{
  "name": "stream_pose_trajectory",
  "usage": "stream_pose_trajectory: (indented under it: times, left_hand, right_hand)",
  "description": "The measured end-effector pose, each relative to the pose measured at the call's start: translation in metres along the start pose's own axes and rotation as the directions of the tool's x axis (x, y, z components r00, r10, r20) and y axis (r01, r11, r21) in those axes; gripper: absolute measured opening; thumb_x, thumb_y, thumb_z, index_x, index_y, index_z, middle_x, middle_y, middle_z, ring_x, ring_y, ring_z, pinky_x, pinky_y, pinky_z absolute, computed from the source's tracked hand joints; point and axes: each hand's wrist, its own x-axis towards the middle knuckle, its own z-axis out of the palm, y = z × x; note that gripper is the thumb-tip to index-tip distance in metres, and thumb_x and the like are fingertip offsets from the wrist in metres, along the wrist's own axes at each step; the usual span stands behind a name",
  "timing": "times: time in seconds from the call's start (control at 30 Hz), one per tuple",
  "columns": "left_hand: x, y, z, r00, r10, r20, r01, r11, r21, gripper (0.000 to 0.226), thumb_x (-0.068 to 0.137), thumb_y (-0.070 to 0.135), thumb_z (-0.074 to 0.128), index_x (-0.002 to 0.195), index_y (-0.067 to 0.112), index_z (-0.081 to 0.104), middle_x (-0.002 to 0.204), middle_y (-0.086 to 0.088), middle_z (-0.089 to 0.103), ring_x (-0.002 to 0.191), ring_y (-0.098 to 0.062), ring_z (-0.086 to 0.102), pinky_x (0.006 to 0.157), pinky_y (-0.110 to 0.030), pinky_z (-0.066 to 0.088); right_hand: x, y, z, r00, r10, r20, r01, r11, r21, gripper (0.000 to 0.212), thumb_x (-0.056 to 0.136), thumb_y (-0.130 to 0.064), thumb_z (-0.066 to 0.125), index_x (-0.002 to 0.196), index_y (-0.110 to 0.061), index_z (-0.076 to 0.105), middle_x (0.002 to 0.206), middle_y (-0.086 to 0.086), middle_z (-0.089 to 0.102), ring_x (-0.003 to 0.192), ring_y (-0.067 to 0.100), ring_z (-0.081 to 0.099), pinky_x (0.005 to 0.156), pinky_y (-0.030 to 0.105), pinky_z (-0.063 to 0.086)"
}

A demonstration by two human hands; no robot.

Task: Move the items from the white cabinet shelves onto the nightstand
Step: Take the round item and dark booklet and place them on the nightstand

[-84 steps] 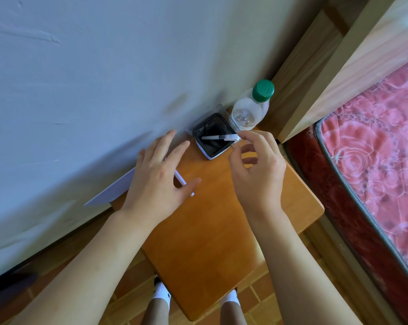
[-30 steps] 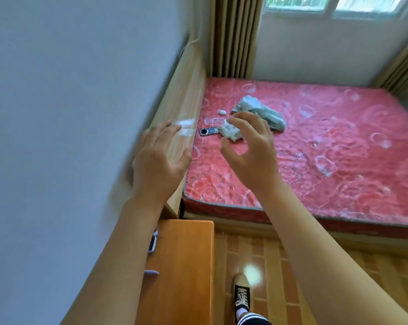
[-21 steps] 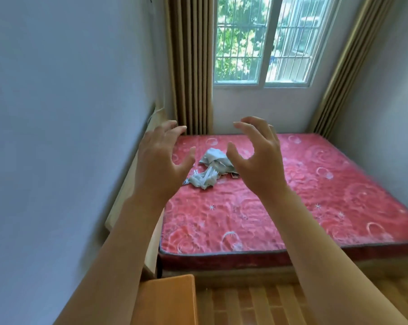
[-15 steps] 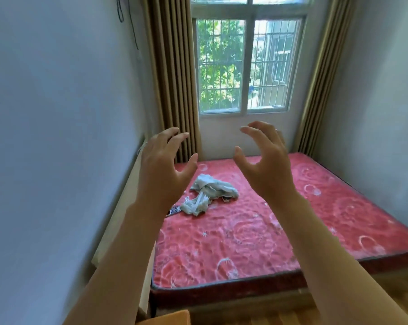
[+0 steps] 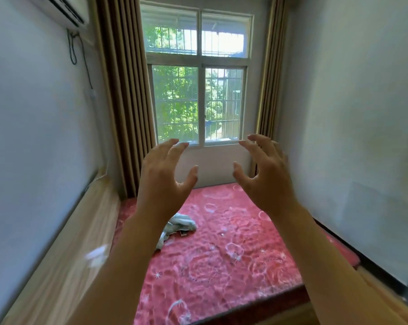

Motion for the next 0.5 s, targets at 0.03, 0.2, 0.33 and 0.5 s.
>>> stream_pose_trajectory:
  times: [0.03, 0.2, 0.33, 0.5]
  left_hand:
    - [0.003, 0.011, 0.009, 1.0, 0.003, 0.007, -0.003, 1.0, -0.013, 0.054, 0.093, 0.04, 0.065, 0.14, 0.013, 0.061, 0.141, -0.009, 0.06, 0.133, -0.028, 0.053, 0.112, -0.052, 0.042]
    - [0.019, 0.071, 0.056, 0.999, 0.028, 0.039, -0.026, 0.998, -0.05, 0.055, 0.094, 0.042, 0.065, 0.142, 0.016, 0.059, 0.146, -0.007, 0.057, 0.137, -0.026, 0.05, 0.113, -0.052, 0.041]
    - [0.032, 0.122, 0.095, 0.998, 0.055, 0.039, -0.052, 0.994, -0.092, 0.053, 0.094, 0.043, 0.065, 0.141, 0.017, 0.06, 0.145, -0.006, 0.057, 0.136, -0.025, 0.049, 0.113, -0.049, 0.041]
    - [0.044, 0.195, 0.145, 0.995, 0.095, 0.039, -0.085, 0.978, -0.191, 0.052, 0.093, 0.041, 0.066, 0.139, 0.017, 0.062, 0.144, -0.007, 0.057, 0.135, -0.025, 0.049, 0.112, -0.05, 0.043]
  right_hand:
    - [0.0, 0.011, -0.009, 1.0, 0.005, -0.005, -0.005, 1.0, -0.015, 0.05, 0.092, -0.039, 0.069, 0.137, -0.018, 0.063, 0.143, 0.002, 0.057, 0.133, 0.022, 0.05, 0.108, 0.053, 0.045]
    - [-0.003, 0.067, -0.058, 0.999, 0.022, -0.024, -0.024, 0.996, -0.084, 0.05, 0.091, -0.039, 0.068, 0.136, -0.018, 0.063, 0.143, 0.003, 0.057, 0.133, 0.023, 0.051, 0.11, 0.048, 0.043]
    - [-0.012, 0.113, -0.106, 0.997, 0.061, -0.039, -0.066, 0.989, -0.133, 0.049, 0.091, -0.041, 0.066, 0.135, -0.018, 0.064, 0.144, 0.002, 0.057, 0.134, 0.023, 0.051, 0.108, 0.047, 0.044]
    - [-0.022, 0.17, -0.173, 0.993, 0.085, -0.077, -0.101, 0.966, -0.239, 0.049, 0.092, -0.041, 0.064, 0.135, -0.018, 0.064, 0.144, 0.003, 0.058, 0.135, 0.022, 0.05, 0.11, 0.046, 0.04]
